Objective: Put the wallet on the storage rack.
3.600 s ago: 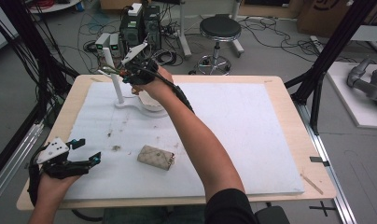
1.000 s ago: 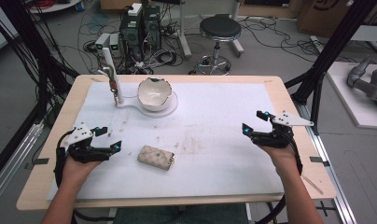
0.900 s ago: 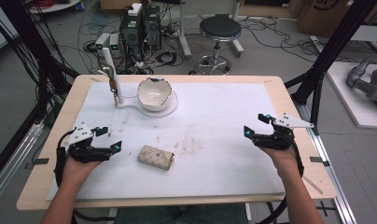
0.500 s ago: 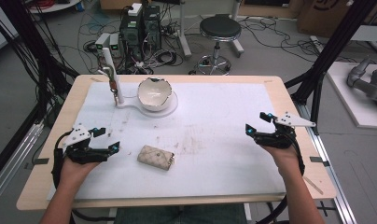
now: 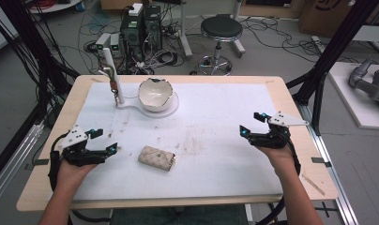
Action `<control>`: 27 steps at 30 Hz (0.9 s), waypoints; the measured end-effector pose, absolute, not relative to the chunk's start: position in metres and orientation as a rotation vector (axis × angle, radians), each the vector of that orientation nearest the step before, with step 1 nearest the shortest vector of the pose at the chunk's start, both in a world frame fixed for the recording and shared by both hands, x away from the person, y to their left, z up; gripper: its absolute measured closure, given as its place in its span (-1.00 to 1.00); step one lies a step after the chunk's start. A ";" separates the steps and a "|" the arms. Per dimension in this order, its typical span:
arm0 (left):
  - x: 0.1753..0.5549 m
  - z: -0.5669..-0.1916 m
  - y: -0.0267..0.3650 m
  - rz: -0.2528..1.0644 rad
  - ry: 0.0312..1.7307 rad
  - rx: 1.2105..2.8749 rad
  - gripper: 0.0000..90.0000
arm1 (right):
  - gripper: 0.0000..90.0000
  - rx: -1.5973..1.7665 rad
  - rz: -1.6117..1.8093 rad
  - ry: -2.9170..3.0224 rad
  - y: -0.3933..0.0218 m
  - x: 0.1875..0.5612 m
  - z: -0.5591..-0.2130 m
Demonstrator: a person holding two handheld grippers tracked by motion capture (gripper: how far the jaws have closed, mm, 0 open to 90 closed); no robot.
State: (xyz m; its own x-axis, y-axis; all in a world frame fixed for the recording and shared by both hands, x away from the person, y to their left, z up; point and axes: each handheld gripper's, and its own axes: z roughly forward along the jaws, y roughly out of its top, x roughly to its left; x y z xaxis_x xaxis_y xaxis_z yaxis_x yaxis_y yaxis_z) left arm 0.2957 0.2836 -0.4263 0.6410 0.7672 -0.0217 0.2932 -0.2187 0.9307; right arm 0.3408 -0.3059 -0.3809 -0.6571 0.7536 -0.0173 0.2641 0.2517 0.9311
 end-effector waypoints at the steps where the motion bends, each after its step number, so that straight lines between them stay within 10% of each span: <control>1: 0.295 -0.426 0.284 0.556 0.856 1.793 -0.62 | -0.57 0.916 1.396 2.074 -0.302 0.341 -0.381; 27: 0.271 -0.427 0.308 0.597 0.915 1.766 -0.62 | -0.57 0.587 1.381 2.455 -0.147 0.344 -0.400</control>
